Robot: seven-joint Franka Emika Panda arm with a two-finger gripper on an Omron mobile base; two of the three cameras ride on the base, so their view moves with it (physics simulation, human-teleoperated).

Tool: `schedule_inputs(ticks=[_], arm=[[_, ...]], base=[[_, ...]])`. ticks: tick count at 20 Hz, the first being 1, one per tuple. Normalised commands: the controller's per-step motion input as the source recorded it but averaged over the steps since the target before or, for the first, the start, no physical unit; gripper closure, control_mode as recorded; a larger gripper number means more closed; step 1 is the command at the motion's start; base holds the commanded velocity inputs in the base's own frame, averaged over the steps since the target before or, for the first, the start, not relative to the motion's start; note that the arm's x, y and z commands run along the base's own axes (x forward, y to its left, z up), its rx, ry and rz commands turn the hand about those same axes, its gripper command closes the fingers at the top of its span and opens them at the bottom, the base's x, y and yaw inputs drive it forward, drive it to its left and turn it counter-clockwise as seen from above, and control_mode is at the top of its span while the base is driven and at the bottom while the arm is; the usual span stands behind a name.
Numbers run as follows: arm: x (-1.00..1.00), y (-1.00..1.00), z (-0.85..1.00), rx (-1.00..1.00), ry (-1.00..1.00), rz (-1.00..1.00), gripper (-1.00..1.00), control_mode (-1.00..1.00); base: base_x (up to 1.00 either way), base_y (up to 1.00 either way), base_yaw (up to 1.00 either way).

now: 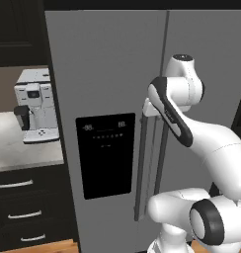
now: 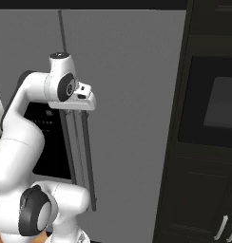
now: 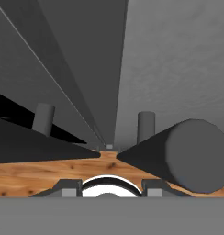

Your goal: Retrieve the sausage and cheese from the fridge and place them on the cutting board on the counter.

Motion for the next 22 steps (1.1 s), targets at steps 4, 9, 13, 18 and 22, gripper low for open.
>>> schedule_inputs(ticks=[4, 9, 13, 18, 22], arm=[[0.0, 0.0, 0.0, 0.0, 0.0, 0.0, -1.0, 1.0], [0.0, 0.0, 0.0, 0.0, 0.0, 0.0, -1.0, 1.0], [0.0, 0.0, 0.0, 0.0, 0.0, 0.0, -1.0, 1.0], [0.0, 0.0, 0.0, 0.0, 0.0, 0.0, -1.0, 1.0], [0.0, 0.0, 0.0, 0.0, 0.0, 0.0, -1.0, 1.0]], base=[[0.0, 0.0, 0.0], [0.0, 0.0, 0.0], [0.0, 0.0, 0.0], [-0.23, 0.0, 0.0], [-0.47, 0.0, 0.0]])
